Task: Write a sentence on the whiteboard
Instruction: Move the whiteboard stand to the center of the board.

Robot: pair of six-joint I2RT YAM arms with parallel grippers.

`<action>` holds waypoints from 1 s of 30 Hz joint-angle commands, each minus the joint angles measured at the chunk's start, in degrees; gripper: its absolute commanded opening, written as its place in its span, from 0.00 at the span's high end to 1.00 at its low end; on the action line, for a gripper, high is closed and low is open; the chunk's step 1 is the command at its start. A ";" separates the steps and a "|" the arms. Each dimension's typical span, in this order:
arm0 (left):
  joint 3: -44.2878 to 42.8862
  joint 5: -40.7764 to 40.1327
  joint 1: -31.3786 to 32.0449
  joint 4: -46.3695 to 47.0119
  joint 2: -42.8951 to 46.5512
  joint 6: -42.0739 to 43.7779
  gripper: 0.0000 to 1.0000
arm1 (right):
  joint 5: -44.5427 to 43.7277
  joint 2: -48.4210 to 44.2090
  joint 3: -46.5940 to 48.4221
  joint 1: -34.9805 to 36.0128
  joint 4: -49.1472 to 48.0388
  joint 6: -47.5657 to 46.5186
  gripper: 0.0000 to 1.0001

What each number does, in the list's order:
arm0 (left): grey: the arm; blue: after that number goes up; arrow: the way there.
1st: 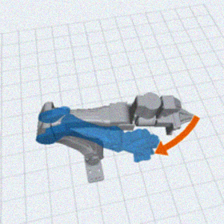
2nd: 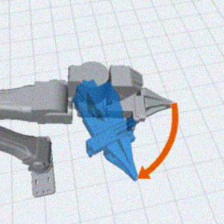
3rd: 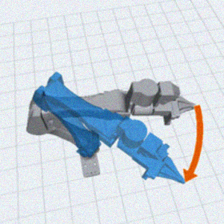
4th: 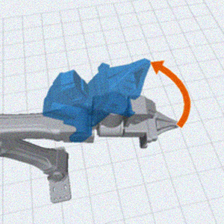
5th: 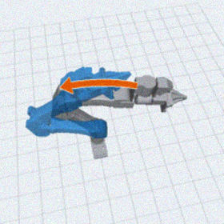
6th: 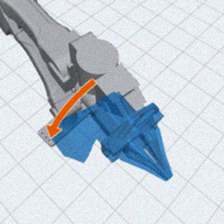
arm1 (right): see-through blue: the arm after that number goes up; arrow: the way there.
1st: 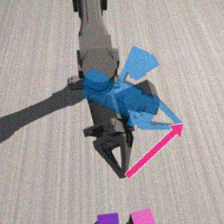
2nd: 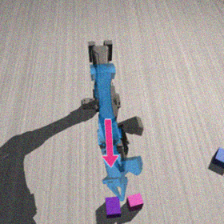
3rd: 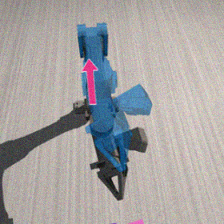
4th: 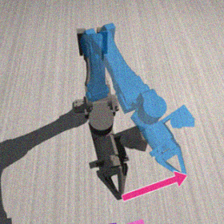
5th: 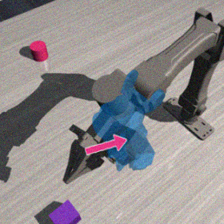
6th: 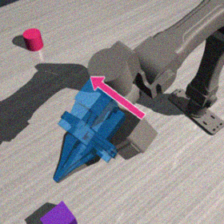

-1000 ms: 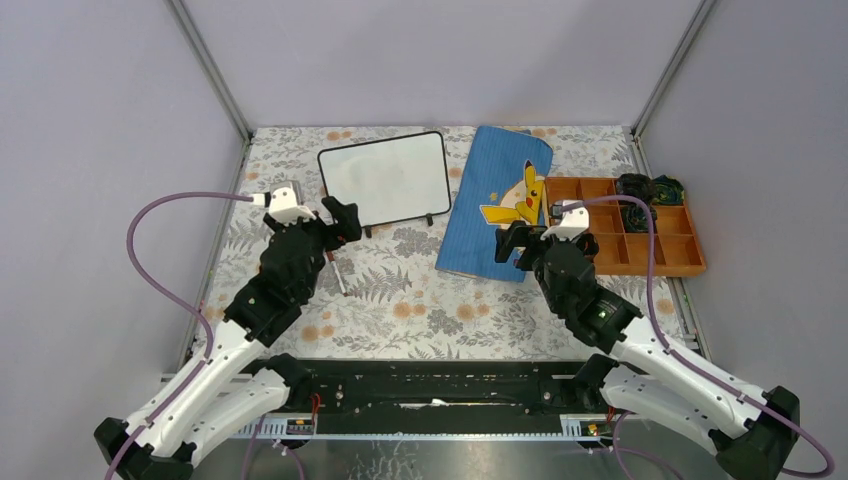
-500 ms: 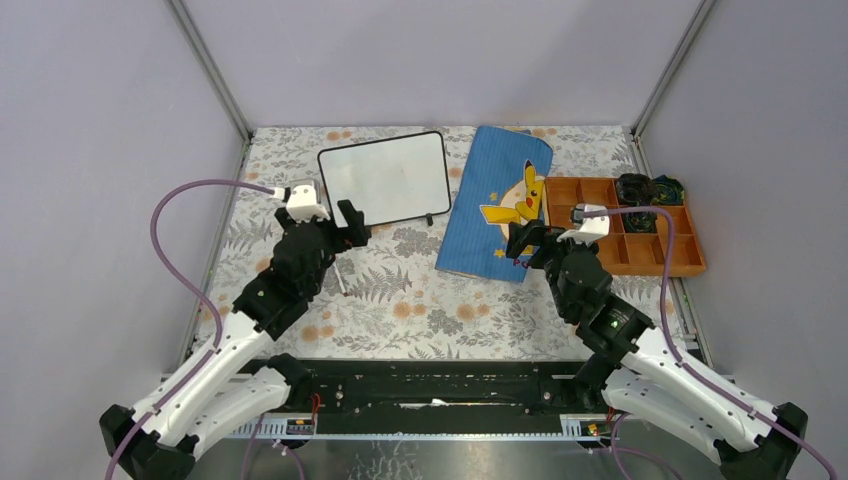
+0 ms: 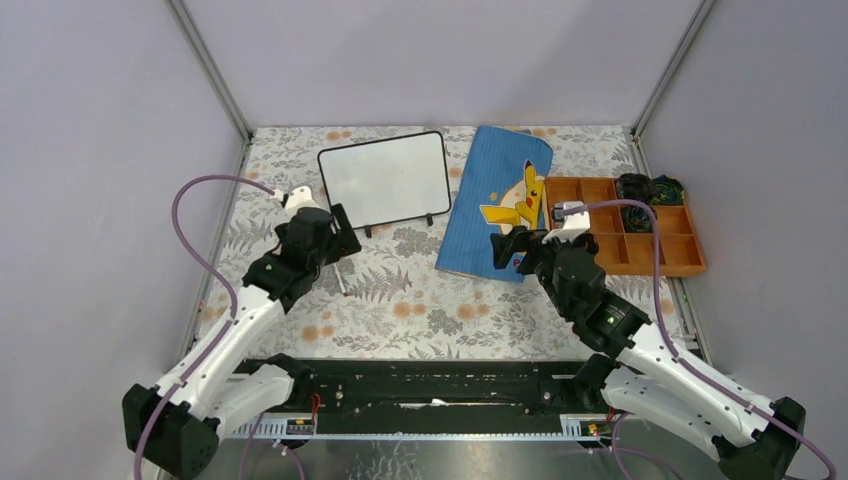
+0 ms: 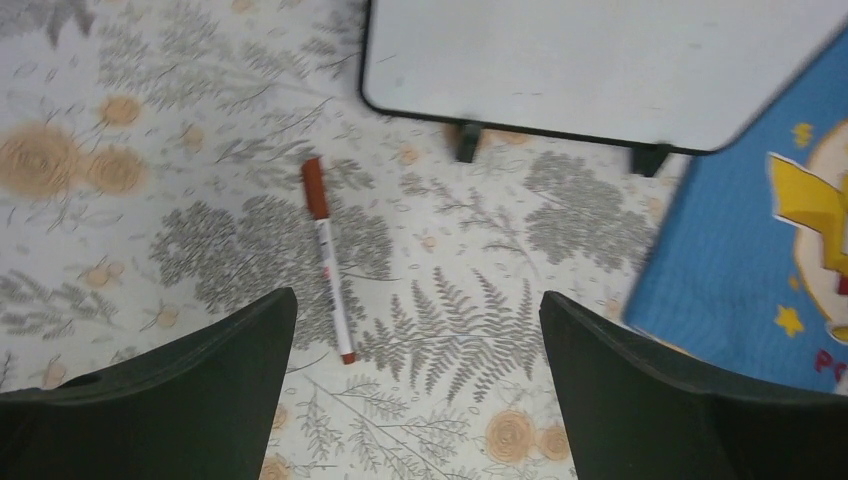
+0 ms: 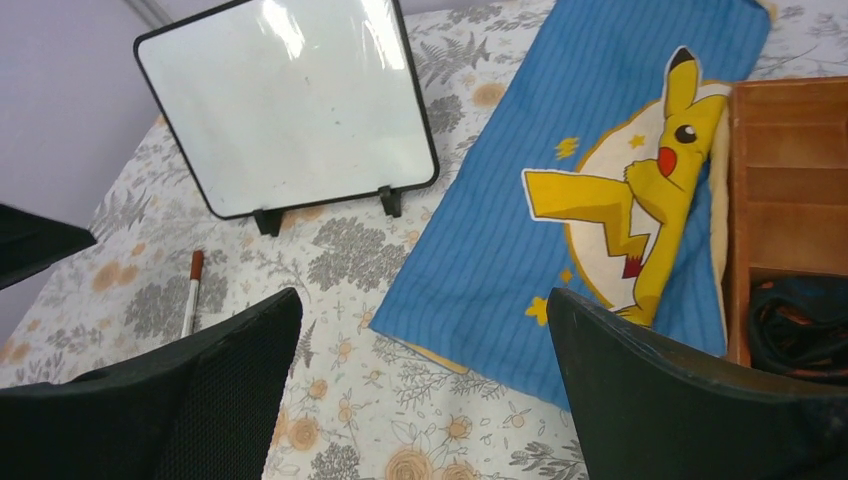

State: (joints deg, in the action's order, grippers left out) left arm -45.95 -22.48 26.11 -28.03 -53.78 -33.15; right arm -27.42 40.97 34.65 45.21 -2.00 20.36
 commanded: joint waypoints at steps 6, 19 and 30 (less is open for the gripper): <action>-0.98 13.40 -12.58 -7.61 -10.95 -5.79 0.04 | 3.06 2.88 0.22 -0.28 3.18 0.36 0.00; -5.37 12.74 -14.24 -6.27 -25.98 -6.88 0.15 | 2.80 4.64 0.61 -0.27 7.27 1.20 0.00; -5.06 12.66 -14.33 -4.61 -18.78 -2.91 0.19 | 10.49 19.62 1.01 -0.05 -10.85 3.22 0.12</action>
State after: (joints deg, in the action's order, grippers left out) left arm -49.98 -9.82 12.25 -34.33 -75.96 -38.48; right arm -20.01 53.12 33.89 45.21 -2.24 22.41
